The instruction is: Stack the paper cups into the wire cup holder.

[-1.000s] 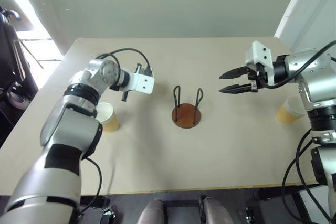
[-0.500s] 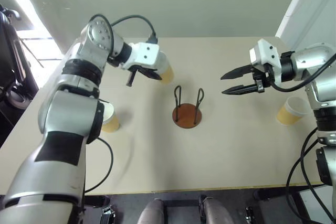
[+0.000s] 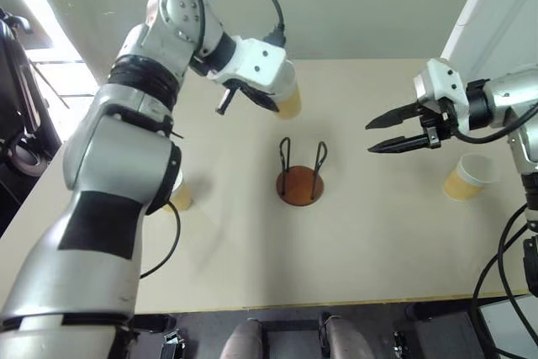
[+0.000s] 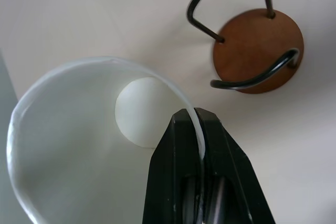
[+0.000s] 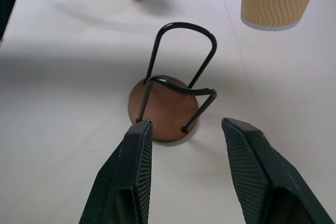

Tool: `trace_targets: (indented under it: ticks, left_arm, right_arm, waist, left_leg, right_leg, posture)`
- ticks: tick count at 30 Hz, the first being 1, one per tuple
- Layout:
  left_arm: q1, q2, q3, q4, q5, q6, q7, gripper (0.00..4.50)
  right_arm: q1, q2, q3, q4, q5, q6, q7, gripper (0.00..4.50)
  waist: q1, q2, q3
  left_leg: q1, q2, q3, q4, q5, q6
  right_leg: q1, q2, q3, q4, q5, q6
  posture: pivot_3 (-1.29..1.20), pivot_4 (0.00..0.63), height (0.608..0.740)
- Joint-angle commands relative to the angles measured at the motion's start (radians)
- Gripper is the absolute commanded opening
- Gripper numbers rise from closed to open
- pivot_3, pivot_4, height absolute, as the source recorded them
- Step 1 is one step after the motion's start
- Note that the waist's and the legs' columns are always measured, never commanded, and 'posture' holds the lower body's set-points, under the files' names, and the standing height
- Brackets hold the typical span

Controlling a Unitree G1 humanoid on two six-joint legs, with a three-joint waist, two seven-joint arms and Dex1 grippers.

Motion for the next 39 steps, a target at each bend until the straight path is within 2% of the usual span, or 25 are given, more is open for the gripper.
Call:
trace_targets:
  ticks: [1, 13, 22, 27, 39]
  left_arm:
    - [-0.04, -0.001, -0.068, -0.03, -0.07, -0.023, -0.042, 0.02]
    - [0.012, 0.043, -0.394, -0.229, -0.422, 0.044, -0.042, 0.02]
    - [0.033, 0.119, -0.604, -0.362, -0.576, 0.084, -0.042, 0.02]
    - [0.034, 0.127, -0.644, -0.389, -0.614, 0.085, -0.042, 0.02]
    - [0.034, 0.095, -0.637, -0.345, -0.578, 0.043, -0.042, 0.02]
  right_arm:
    - [-0.004, -0.023, -0.03, -0.043, 0.024, 0.019, 0.015, 2.1]
    - [0.004, -0.034, -0.03, -0.063, 0.022, 0.038, 0.025, 2.1]
    - [0.011, -0.036, -0.034, -0.076, 0.024, 0.046, 0.018, 2.1]
    - [0.016, -0.036, -0.037, -0.085, 0.026, 0.052, 0.015, 2.1]
    - [0.026, -0.036, -0.04, -0.095, 0.025, 0.055, 0.006, 2.1]
  waist:
    - [-0.001, 0.0, 0.0]
    - [0.003, 0.0, 0.0]
    - [0.006, 0.0, 0.0]
    - [0.007, 0.0, 0.0]
    - [0.01, 0.0, 0.0]
  left_leg:
    - [0.0, -0.001, 0.001, 0.0, 0.0, 0.0]
    - [0.0, -0.002, 0.001, 0.006, -0.001, 0.001]
    - [0.001, -0.002, 0.001, 0.01, -0.001, 0.002]
    - [0.001, -0.002, 0.0, 0.011, -0.001, 0.002]
    - [0.0, -0.002, 0.0, 0.01, -0.001, 0.002]
  right_leg:
    - [0.0, 0.001, -0.001, 0.001, 0.0, 0.0]
    - [0.002, 0.002, -0.002, 0.001, 0.001, 0.004]
    - [0.006, 0.001, -0.002, 0.002, 0.003, 0.005]
    - [0.006, 0.001, -0.002, 0.002, 0.003, 0.005]
    - [0.006, 0.001, -0.001, 0.0, 0.003, 0.005]
  posture:
    - [0.0, 0.15, 0.74]
    - [0.0, 0.15, 0.74]
    - [0.0, 0.15, 0.74]
    - [0.0, 0.15, 0.74]
    - [0.0, 0.15, 0.74]
